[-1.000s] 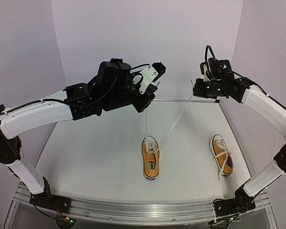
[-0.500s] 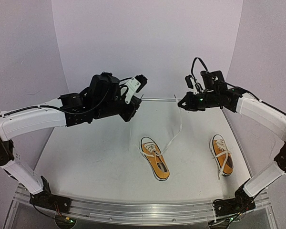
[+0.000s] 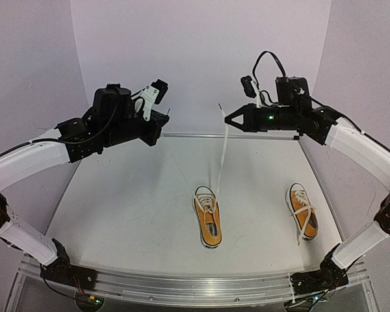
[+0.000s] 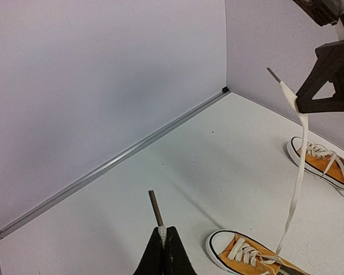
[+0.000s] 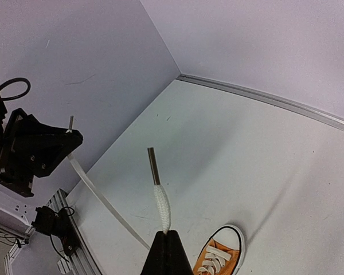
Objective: Tie the shoes
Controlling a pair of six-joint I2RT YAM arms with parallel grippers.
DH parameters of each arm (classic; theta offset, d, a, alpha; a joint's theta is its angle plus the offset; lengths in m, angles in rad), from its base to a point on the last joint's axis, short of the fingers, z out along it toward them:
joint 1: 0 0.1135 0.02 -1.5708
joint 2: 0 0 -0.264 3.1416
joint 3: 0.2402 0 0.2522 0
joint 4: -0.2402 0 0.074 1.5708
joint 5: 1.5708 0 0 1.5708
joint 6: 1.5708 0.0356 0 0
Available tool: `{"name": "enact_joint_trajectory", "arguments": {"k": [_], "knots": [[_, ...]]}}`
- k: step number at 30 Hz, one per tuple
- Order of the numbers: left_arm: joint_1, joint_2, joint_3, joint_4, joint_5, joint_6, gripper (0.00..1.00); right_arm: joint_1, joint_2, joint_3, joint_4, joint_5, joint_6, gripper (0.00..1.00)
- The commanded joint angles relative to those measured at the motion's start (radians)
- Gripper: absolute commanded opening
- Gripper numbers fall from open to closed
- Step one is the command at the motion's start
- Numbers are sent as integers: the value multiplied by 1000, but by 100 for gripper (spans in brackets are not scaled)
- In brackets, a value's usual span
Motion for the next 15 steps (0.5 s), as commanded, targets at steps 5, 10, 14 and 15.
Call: {"name": "enact_joint_trajectory", "arguments": {"k": [5,10,14,15], "knots": [[17,-64,-27,23,36,-8,0,34,74,76,41,-31,12,0],[18,-136,-152,117,160,-28,0,67,225,141,59,-66,17,0],[18,-211,-223,157,251,-30,0,109,366,244,86,-92,37,0],[18,-230,-235,167,267,-29,0,120,413,286,90,-105,44,0]]}}
